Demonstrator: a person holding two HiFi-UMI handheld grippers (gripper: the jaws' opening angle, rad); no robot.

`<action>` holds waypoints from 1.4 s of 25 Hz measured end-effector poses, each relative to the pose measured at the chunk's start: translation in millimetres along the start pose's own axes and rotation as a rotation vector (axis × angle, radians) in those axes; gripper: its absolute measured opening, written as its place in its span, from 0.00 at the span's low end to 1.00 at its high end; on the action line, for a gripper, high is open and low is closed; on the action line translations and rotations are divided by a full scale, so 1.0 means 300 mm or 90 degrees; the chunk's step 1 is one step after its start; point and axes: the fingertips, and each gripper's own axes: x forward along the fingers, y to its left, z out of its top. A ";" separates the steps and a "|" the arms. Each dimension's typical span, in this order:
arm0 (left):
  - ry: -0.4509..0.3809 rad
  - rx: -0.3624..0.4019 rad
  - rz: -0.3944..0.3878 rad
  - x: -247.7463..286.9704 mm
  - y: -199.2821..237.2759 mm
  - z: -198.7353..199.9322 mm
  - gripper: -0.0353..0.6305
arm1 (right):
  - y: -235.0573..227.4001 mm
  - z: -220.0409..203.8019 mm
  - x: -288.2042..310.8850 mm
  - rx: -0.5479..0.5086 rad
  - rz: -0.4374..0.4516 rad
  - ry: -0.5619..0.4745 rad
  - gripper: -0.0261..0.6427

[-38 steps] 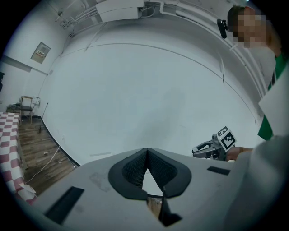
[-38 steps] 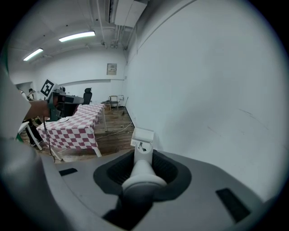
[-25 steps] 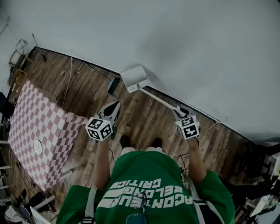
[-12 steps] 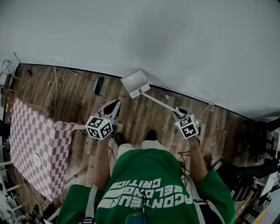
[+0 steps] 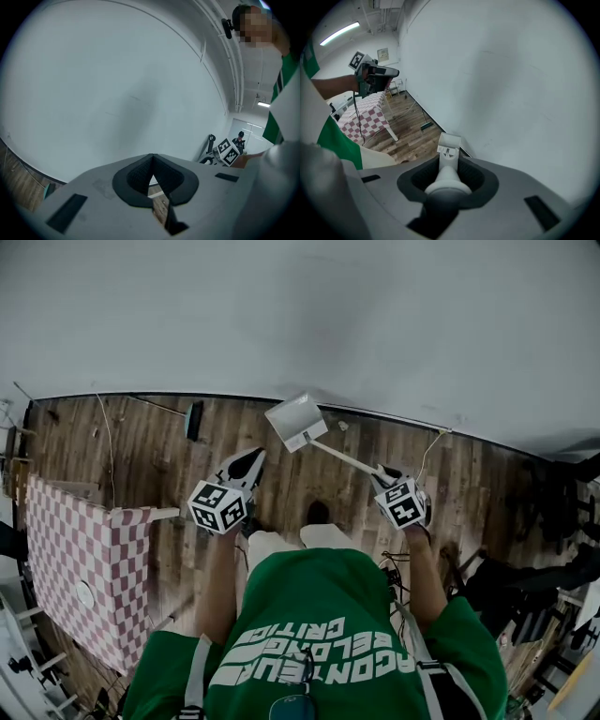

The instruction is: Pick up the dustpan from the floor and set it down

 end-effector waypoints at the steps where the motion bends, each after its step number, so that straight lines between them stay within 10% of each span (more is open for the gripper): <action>1: 0.006 0.004 -0.009 0.023 -0.025 -0.004 0.05 | -0.013 -0.027 -0.003 0.008 -0.001 0.005 0.21; 35: 0.214 0.102 -0.377 0.911 -0.515 -0.064 0.05 | -0.501 -0.694 0.063 0.350 -0.134 0.192 0.21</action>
